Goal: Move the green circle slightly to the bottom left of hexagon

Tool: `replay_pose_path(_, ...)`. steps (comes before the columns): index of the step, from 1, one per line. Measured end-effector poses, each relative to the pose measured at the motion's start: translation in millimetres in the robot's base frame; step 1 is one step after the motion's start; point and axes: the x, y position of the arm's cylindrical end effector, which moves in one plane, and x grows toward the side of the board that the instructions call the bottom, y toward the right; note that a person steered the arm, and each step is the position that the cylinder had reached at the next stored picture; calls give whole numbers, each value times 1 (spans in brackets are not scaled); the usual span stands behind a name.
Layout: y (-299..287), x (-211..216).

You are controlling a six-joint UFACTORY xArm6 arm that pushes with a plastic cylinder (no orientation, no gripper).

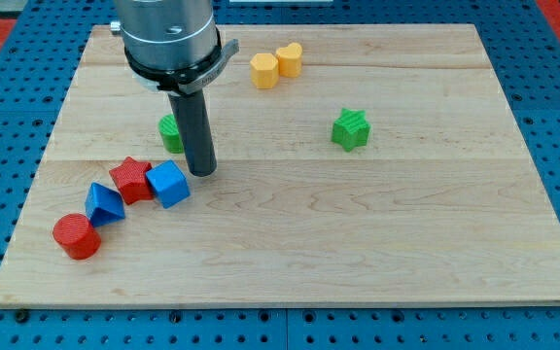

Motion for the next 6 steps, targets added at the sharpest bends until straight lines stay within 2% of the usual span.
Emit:
replay_pose_path(2,-56,-66)
replay_pose_path(3,-119,-73)
replay_pose_path(4,-115,-90)
replay_pose_path(6,44,-74)
